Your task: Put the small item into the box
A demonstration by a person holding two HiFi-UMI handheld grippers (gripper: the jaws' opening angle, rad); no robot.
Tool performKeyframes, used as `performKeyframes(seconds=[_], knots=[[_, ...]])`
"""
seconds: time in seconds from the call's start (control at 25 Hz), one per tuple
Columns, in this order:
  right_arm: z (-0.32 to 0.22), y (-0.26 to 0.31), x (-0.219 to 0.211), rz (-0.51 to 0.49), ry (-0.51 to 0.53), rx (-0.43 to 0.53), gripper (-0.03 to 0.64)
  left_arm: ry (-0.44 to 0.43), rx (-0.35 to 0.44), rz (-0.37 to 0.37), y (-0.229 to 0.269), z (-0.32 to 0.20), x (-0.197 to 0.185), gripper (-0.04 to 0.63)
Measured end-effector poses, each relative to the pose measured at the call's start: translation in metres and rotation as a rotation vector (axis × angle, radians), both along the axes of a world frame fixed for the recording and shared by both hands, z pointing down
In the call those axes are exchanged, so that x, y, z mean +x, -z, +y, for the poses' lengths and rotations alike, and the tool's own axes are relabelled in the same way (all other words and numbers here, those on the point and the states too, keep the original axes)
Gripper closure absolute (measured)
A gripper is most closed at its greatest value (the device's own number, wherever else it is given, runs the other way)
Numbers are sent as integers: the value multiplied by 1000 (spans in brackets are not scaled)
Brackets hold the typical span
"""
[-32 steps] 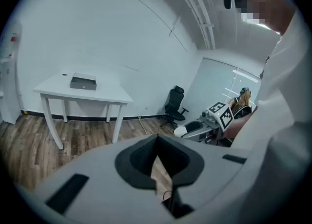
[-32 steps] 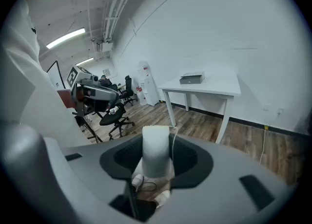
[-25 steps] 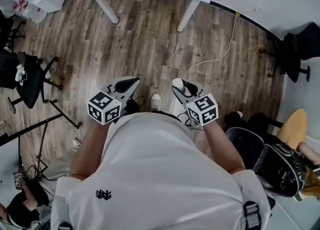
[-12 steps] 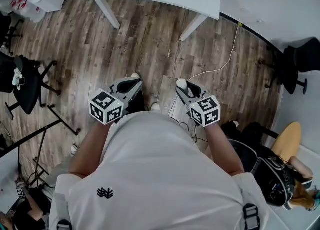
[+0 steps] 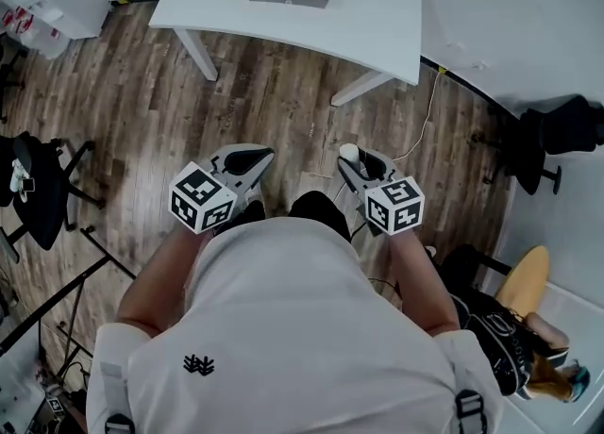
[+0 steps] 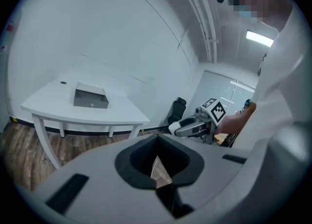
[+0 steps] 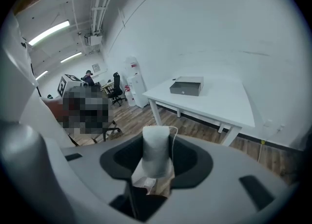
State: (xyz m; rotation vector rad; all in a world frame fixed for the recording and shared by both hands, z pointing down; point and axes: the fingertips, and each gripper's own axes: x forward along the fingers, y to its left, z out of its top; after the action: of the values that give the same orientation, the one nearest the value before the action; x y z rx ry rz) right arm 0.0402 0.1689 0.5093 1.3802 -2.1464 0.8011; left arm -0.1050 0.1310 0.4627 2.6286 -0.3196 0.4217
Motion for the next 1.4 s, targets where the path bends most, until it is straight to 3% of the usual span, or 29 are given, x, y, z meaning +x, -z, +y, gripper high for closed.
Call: performKeyframes(seconds=[0.4, 0.72, 0.96, 1.2, 1.4], knots=[[-94, 3, 25, -5, 68, 5, 453, 69, -23, -7, -15, -62, 22, 588], [-206, -2, 95, -56, 206, 1, 453, 208, -31, -53, -18, -142, 105, 588], [-283, -5, 129, -94, 311, -31, 453, 289, 17, -81, -4, -200, 163, 588], [-348, -13, 118, -112, 402, -49, 453, 375, 6, -83, -4, -231, 178, 588], [-395, -17, 75, -100, 449, -66, 453, 419, 1, -90, -8, -252, 143, 588]])
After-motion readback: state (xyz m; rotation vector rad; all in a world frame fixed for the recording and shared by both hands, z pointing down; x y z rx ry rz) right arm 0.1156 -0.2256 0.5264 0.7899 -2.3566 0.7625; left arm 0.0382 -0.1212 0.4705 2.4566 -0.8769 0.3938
